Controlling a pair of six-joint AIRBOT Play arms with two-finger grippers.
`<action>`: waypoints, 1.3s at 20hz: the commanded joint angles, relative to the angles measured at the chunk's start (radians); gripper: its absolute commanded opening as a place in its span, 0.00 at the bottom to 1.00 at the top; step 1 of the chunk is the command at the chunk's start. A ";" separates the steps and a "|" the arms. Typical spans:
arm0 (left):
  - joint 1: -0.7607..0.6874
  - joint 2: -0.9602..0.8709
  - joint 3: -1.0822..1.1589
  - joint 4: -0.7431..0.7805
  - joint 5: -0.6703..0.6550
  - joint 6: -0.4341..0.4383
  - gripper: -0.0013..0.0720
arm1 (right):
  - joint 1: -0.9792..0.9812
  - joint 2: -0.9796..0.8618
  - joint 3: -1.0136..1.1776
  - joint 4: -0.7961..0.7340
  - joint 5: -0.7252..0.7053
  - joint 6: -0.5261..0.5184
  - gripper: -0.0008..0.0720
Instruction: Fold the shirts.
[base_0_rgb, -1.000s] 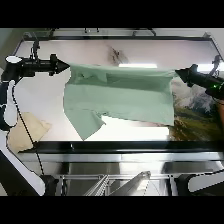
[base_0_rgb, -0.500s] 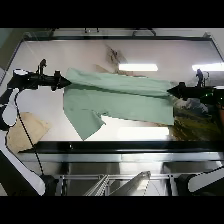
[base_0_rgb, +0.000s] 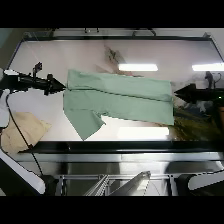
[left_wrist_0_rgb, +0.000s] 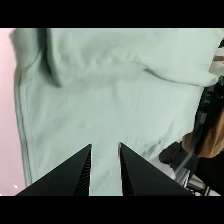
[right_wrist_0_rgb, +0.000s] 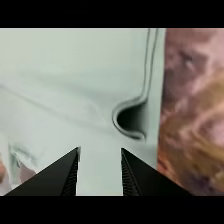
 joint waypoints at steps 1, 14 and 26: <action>0.063 0.157 -0.210 0.137 -0.010 -0.007 0.29 | -0.068 0.108 -0.101 -0.269 0.085 0.070 0.43; 0.043 0.324 -0.604 0.237 0.109 -0.007 0.41 | 0.125 0.140 -0.336 -0.172 -0.157 0.050 0.43; -0.217 0.266 -0.634 0.234 0.182 -0.008 0.39 | 0.166 0.140 -0.336 -0.078 -0.127 0.028 0.18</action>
